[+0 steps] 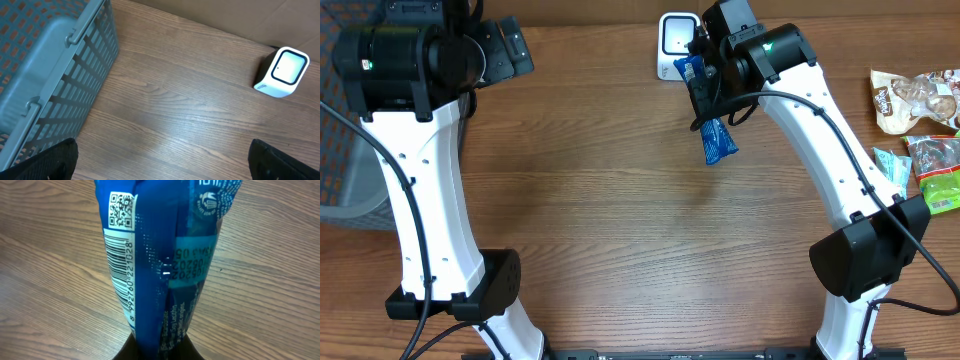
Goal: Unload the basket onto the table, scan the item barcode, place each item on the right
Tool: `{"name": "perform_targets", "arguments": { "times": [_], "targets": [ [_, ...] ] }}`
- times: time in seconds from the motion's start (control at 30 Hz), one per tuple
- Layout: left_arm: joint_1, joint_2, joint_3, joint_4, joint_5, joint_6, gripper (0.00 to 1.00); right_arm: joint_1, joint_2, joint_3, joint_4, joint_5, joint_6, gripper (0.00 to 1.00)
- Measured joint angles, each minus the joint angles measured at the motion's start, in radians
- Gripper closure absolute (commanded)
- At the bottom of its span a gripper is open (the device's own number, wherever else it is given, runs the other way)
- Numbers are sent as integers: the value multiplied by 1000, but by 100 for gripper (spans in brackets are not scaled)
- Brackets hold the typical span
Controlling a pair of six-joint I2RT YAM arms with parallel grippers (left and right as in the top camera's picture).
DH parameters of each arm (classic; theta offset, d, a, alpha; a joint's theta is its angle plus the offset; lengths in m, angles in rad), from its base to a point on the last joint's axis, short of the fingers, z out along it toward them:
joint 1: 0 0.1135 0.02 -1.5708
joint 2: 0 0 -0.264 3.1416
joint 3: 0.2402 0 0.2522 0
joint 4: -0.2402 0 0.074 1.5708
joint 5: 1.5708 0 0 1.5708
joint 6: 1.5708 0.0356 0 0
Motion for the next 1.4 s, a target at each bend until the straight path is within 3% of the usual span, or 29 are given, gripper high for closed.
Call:
{"name": "perform_targets", "arguments": {
  "times": [0.5,0.9,1.13,1.4],
  "targets": [
    [0,0,0,0,0,0,0,-60,-81,0,35,-361,-108,96],
    [0,0,0,0,0,0,0,-76,-147,7,42,-394,-131,96],
    [0,0,0,0,0,0,0,-53,-150,-146,193,-251,-49,96],
    [0,0,0,0,0,0,0,84,-143,-483,441,262,107,96]
  ]
}}
